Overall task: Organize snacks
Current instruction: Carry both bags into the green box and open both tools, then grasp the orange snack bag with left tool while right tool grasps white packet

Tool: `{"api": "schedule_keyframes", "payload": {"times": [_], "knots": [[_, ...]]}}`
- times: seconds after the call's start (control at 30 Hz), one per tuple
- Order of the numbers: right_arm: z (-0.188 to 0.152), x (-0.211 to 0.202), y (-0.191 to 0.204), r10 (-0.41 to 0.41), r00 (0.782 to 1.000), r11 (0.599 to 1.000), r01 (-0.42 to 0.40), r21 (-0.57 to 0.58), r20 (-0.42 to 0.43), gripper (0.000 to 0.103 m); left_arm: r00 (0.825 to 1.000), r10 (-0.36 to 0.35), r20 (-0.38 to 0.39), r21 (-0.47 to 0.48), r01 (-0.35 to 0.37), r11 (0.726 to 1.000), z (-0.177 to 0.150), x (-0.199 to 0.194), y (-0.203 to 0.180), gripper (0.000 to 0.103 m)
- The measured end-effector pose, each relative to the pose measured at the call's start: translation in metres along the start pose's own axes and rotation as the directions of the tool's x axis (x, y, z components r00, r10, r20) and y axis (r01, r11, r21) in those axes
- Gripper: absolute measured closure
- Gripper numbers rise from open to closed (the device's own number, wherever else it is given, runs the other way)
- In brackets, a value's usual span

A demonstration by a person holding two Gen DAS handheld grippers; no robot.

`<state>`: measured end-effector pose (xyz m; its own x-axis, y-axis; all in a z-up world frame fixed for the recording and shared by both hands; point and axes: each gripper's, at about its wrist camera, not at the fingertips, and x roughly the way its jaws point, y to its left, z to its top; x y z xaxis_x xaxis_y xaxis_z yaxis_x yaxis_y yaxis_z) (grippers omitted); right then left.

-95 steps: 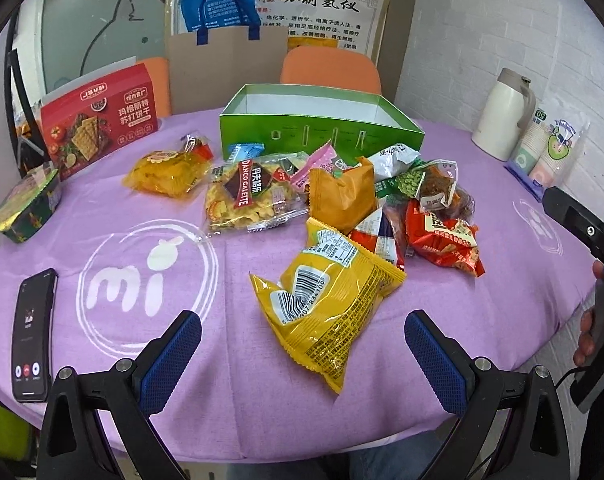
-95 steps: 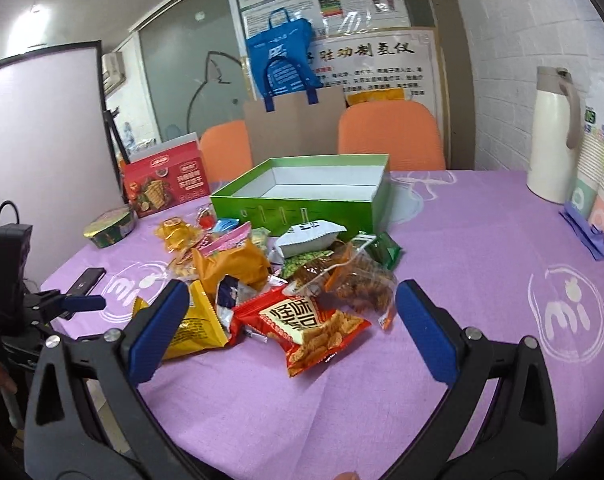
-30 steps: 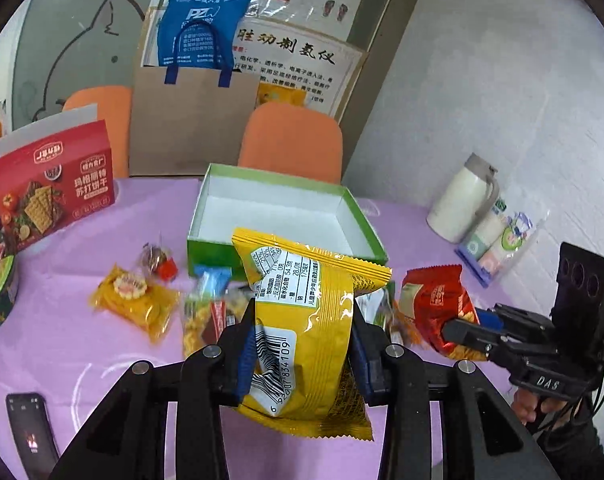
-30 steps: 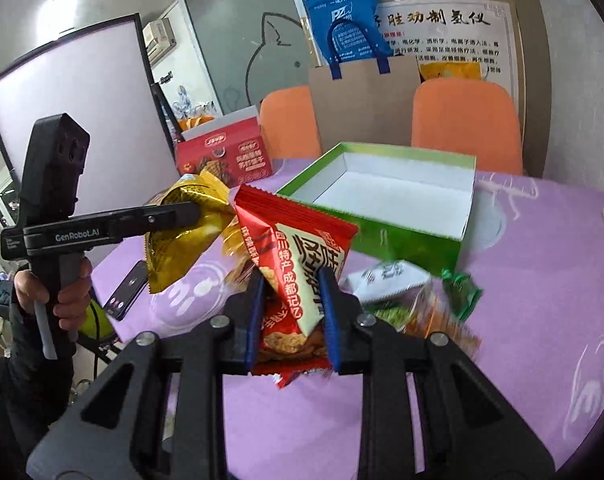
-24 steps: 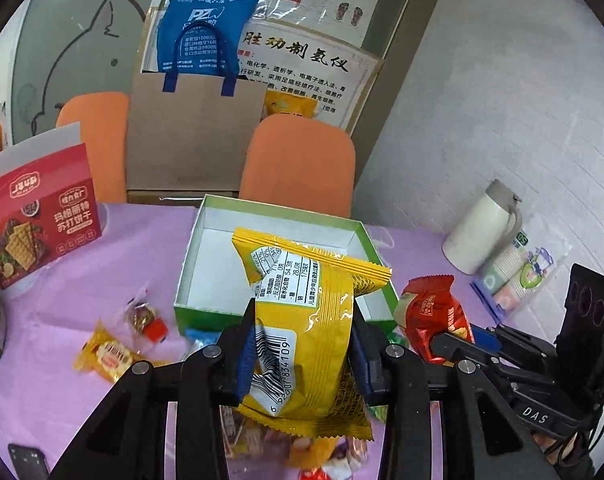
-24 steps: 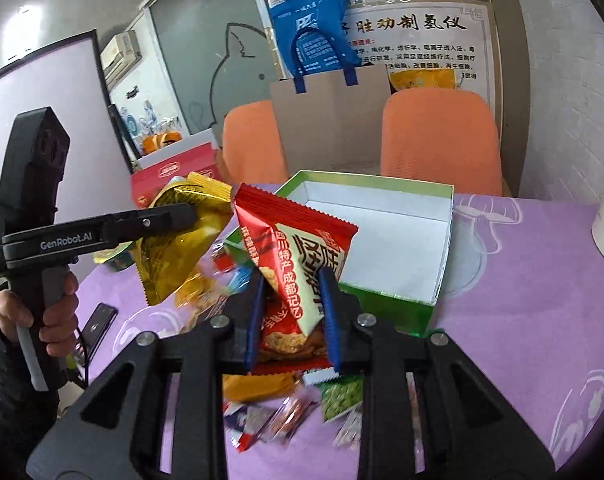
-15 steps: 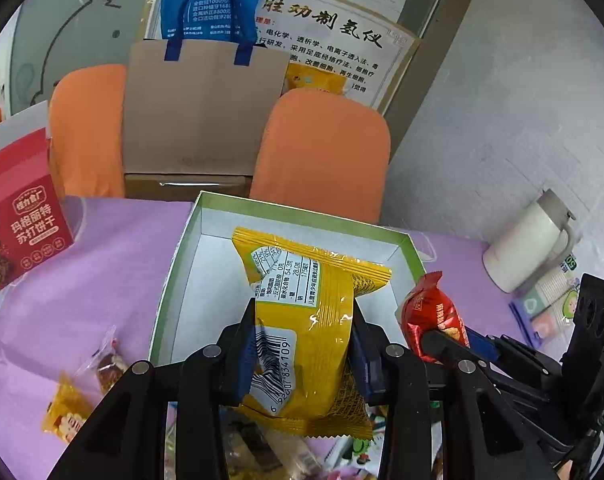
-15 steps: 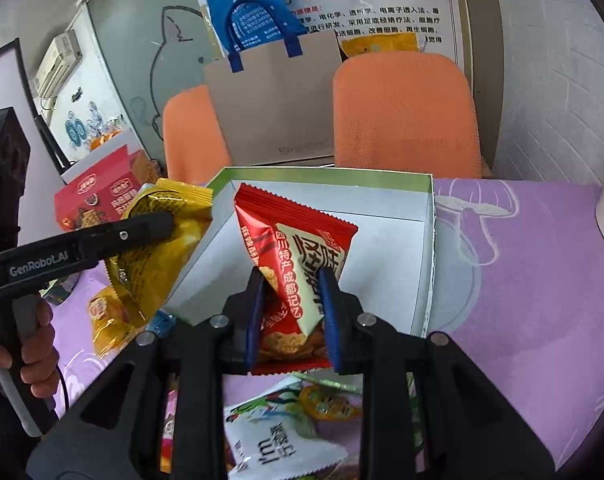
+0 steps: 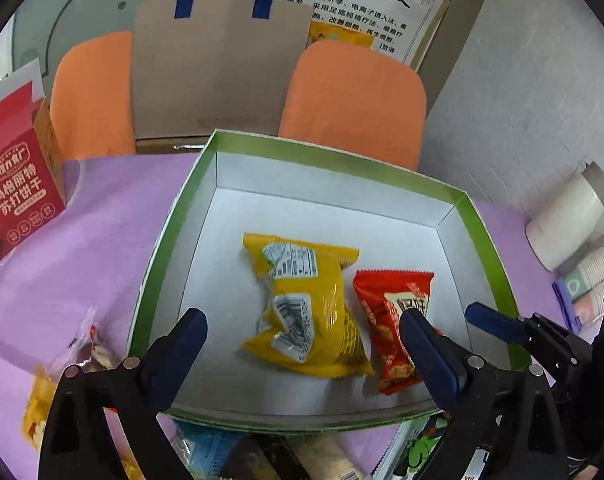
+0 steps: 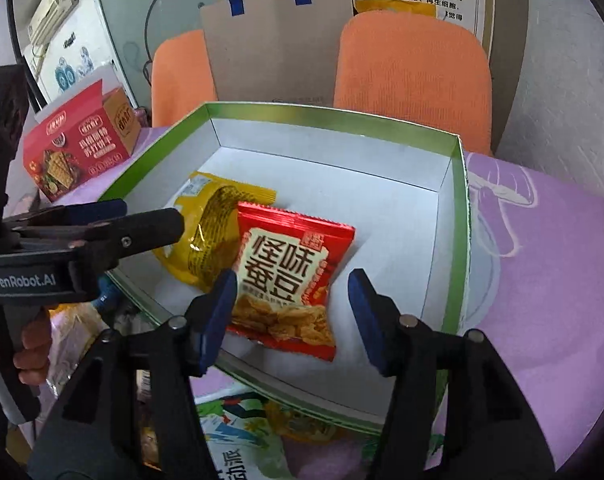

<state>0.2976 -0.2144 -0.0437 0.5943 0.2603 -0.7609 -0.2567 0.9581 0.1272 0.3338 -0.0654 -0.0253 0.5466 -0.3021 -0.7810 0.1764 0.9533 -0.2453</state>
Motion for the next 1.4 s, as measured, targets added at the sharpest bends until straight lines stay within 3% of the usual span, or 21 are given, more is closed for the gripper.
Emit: {"api": "schedule_keyframes", "payload": {"times": [0.13,0.3,0.47,0.63,0.7,0.8,0.9,1.03,1.13,1.27,1.4], "knots": [[-0.004,-0.007,-0.006,-0.017,0.999,1.000,0.018,0.013,-0.033,0.042,1.000,0.018,0.010,0.066,-0.019,0.998,-0.020,-0.008,-0.010,0.005],[-0.014,-0.018,-0.009,-0.014,0.997,1.000,0.014,0.009,-0.074,0.042,1.000,0.006,0.017,0.081,-0.007,0.997,-0.041,-0.021,-0.016,0.005],[-0.027,-0.030,-0.007,0.013,0.998,1.000,-0.012,0.012,-0.060,0.042,1.000,-0.010,0.030,0.066,0.008,0.998,-0.052,-0.033,-0.019,0.005],[-0.025,-0.095,0.000,0.043,0.992,0.998,-0.048,0.036,0.116,0.041,0.986,-0.034,0.164,0.033,0.029,0.999,-0.044,-0.096,-0.013,0.004],[-0.031,-0.130,0.014,0.050,0.981,0.999,-0.050,-0.007,0.187,0.035,0.976,-0.046,0.211,0.039,0.039,0.998,-0.048,-0.130,-0.014,0.003],[-0.061,-0.174,0.033,0.072,0.965,0.996,-0.055,-0.072,0.254,0.023,0.964,-0.066,0.256,0.074,0.049,0.996,-0.071,-0.175,-0.018,0.000],[-0.102,-0.193,0.053,0.124,0.958,0.987,-0.091,-0.135,0.259,0.022,0.964,-0.067,0.256,0.097,0.043,0.994,-0.103,-0.198,-0.013,0.000],[-0.174,-0.188,0.073,0.139,0.971,0.976,-0.101,-0.192,0.197,0.022,0.976,-0.076,0.205,0.088,0.059,0.994,-0.167,-0.199,0.001,0.000],[-0.215,-0.175,0.079,0.173,0.975,0.974,-0.149,-0.168,0.138,0.022,0.985,-0.074,0.158,0.096,0.059,0.994,-0.206,-0.194,-0.001,0.000],[-0.238,-0.163,0.090,0.185,0.978,0.972,-0.167,-0.164,0.096,0.031,0.986,-0.109,0.129,0.118,0.094,0.989,-0.236,-0.192,-0.010,0.000],[-0.239,-0.152,0.104,0.190,0.977,0.965,-0.169,-0.200,0.094,0.038,0.979,-0.124,0.159,0.139,0.102,0.985,-0.242,-0.198,-0.016,0.000]]}}
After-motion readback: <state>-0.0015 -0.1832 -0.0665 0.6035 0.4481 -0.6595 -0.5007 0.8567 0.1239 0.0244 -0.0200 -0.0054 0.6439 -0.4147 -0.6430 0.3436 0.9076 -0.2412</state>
